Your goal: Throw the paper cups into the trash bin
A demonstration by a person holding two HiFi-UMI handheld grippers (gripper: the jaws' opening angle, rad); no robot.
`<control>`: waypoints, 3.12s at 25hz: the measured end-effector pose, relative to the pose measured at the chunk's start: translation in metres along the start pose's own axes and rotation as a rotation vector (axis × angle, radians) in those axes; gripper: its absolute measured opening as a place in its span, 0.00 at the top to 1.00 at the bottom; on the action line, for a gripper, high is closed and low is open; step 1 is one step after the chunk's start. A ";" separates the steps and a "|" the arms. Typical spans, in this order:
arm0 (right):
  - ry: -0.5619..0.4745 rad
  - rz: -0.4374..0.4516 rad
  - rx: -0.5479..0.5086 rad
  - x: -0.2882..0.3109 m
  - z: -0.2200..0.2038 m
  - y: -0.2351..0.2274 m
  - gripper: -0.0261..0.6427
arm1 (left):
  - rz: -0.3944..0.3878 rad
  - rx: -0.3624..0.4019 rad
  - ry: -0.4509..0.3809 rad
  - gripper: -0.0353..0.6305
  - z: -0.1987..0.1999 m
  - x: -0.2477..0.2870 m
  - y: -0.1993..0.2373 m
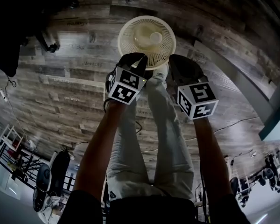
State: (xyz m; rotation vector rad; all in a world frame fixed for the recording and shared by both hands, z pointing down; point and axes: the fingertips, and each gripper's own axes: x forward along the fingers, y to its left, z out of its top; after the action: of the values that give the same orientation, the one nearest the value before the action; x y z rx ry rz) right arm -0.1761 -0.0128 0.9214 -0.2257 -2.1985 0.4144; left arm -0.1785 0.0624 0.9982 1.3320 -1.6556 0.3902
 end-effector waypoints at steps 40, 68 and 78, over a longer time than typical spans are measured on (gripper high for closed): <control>-0.424 -0.018 -0.075 -0.257 0.259 0.128 0.95 | -0.008 -0.008 -0.563 0.93 0.239 -0.358 -0.120; -0.680 0.010 -0.172 -0.401 0.345 0.212 0.95 | 0.012 0.097 -0.833 0.93 0.335 -0.494 -0.165; -0.750 -0.062 -0.214 -0.441 0.330 0.270 0.95 | 0.059 0.190 -0.933 0.93 0.314 -0.563 -0.187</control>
State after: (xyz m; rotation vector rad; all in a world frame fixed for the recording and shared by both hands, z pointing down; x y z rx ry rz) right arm -0.1642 0.0338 0.3099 -0.1245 -2.9843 0.2452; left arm -0.1783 0.0965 0.3284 1.7510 -2.4595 -0.0837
